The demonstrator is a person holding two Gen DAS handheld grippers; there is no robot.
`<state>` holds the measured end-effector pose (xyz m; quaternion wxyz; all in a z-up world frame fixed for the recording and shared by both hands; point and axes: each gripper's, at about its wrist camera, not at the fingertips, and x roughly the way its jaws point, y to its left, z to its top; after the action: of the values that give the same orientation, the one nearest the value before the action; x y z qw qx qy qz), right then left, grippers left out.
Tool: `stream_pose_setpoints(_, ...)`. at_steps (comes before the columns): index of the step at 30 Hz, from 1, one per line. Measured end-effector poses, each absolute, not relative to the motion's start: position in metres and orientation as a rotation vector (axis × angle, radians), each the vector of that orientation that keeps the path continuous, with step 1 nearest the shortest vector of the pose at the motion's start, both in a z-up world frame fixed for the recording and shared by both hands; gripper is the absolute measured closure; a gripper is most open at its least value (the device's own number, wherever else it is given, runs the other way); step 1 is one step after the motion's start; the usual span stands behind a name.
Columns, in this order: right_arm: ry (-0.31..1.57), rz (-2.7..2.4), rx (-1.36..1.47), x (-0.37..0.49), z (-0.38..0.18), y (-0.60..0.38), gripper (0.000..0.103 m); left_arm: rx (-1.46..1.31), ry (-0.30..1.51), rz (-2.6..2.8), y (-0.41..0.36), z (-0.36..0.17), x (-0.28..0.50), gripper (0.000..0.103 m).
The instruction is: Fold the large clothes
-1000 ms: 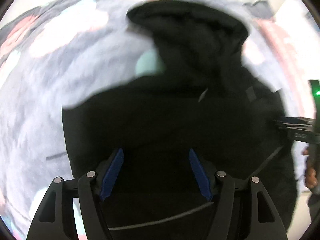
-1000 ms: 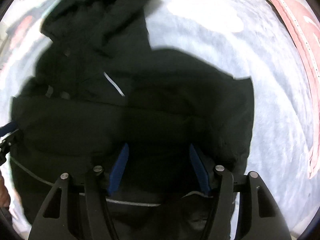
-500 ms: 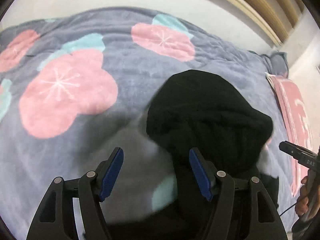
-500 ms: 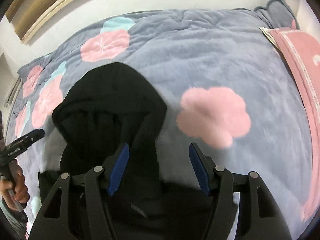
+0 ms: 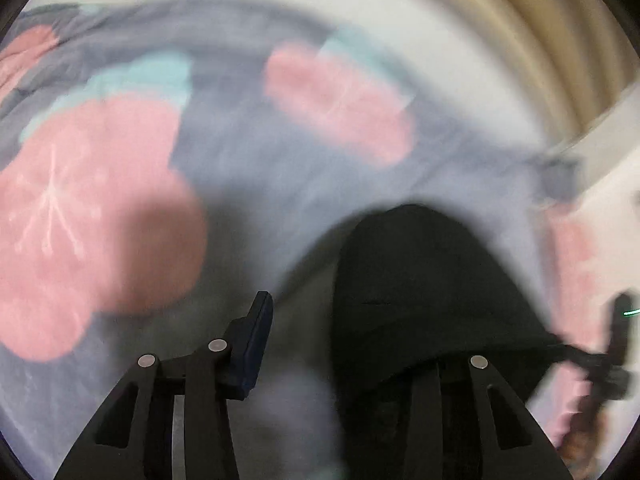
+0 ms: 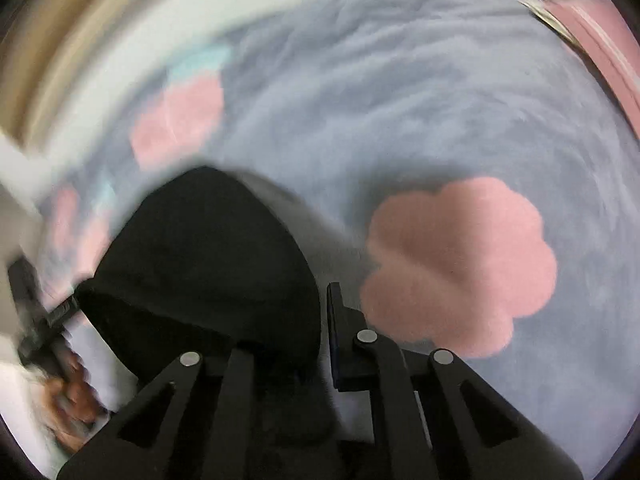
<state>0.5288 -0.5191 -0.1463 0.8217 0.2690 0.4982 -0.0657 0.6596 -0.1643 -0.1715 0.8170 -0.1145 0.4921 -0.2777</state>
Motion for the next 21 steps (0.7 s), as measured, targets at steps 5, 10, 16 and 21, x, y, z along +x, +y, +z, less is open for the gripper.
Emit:
stream_pose_setpoints(5, 1.027, -0.150, 0.458, 0.511, -0.158, -0.510, 0.094, -0.129, 0.969, -0.642, -0.163, -0.149, 0.638, 0.039)
stream_pose_setpoints(10, 1.172, -0.103, 0.744, 0.516, -0.240, -0.542, 0.085, -0.036, 1.249, -0.617, -0.168, -0.247, 0.653, 0.038)
stream_pose_setpoints(16, 1.198, -0.040, 0.616, 0.503, -0.208, -0.536, 0.059, 0.032, 1.182, -0.715, -0.154, -0.205, 0.627, 0.039)
stream_pose_setpoints(21, 1.152, 0.024, 0.493, 0.471, -0.163, -0.522, 0.046, 0.072, 1.098, -0.836, -0.139, -0.156, 0.596, 0.039)
